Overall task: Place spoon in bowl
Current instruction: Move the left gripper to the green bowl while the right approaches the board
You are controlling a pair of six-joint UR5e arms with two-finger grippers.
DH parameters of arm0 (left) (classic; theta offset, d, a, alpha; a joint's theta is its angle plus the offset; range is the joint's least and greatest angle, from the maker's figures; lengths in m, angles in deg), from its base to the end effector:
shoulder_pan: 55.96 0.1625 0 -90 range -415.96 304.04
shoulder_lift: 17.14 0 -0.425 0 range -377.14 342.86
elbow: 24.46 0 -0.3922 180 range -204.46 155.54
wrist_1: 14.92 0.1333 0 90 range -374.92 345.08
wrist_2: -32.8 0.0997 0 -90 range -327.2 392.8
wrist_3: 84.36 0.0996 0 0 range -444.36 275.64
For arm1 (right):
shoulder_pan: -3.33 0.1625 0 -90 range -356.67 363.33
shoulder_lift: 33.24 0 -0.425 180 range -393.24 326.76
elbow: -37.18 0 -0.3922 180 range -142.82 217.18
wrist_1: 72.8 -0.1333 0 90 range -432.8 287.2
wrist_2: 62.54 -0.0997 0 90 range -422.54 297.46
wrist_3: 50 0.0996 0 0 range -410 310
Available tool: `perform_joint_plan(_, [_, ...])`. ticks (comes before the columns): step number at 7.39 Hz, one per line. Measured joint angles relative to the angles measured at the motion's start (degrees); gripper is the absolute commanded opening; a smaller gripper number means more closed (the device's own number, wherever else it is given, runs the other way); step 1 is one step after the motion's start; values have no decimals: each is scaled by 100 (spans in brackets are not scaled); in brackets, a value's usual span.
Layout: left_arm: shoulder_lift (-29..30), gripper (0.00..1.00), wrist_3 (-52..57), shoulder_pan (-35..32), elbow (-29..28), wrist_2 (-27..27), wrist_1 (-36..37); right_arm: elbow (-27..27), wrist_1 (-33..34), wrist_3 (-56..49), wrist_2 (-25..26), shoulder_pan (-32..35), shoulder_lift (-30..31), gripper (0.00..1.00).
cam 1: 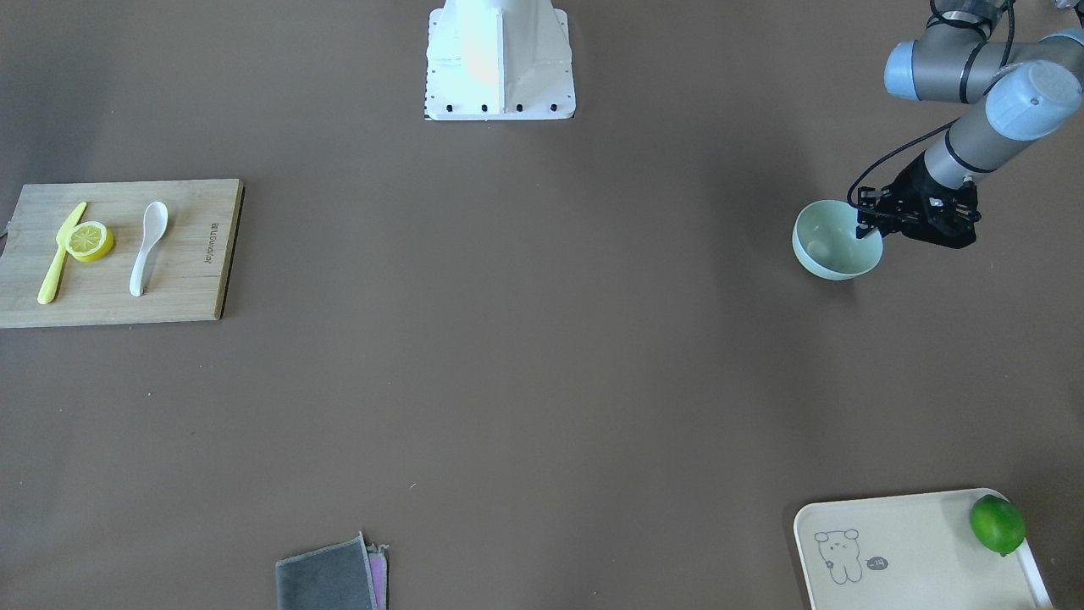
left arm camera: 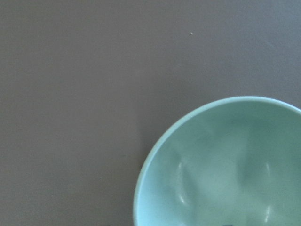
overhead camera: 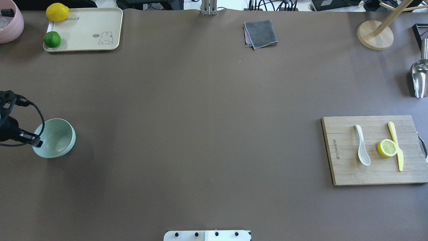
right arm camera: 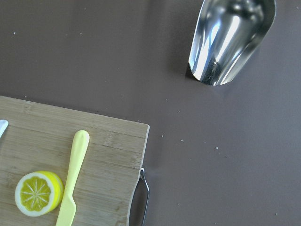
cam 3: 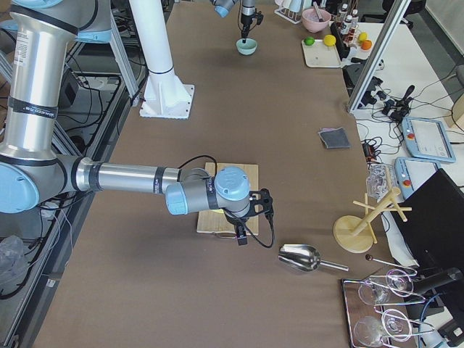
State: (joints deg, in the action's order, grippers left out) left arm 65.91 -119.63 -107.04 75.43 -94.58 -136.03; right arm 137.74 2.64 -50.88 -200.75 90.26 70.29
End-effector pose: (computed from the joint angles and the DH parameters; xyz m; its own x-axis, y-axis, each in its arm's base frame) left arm 0.2368 -0.4092 0.5740 0.6310 0.2513 -0.7340 -0.1913 0.9673 0.1667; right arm 0.0374 -0.4058 0.6410 0.6565 -0.2003 0.7272 0.0626 0.9752 0.2121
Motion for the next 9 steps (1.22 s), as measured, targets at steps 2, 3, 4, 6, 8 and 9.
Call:
perform_joint_plan(2, [40, 0, -143, -1, 317, -50, 20, 8, 3, 99, -21, -32, -22, 99])
perform_joint_plan(3, [184, 0, -466, 7, 484, -54, 47, 23, -24, 355, -25, -166, -69, 98])
perform_joint_plan(4, [448, 0, -935, 88, 583, -39, 111, 47, -165, 914, -15, -437, -152, 98])
perform_joint_plan(6, [1360, 0, -1966, 542, 702, 133, 811, 82, -790, 2373, 34, -1087, -260, 95])
perform_joint_plan(8, [2608, 0, -2987, 1310, 766, 685, 1937, 229, -1061, 3290, 83, -1620, -280, 94])
perform_joint_plan(9, [3204, 0, -3416, 1748, 647, 1004, 2337, 314, -1088, 3564, 138, -1848, -308, 95])
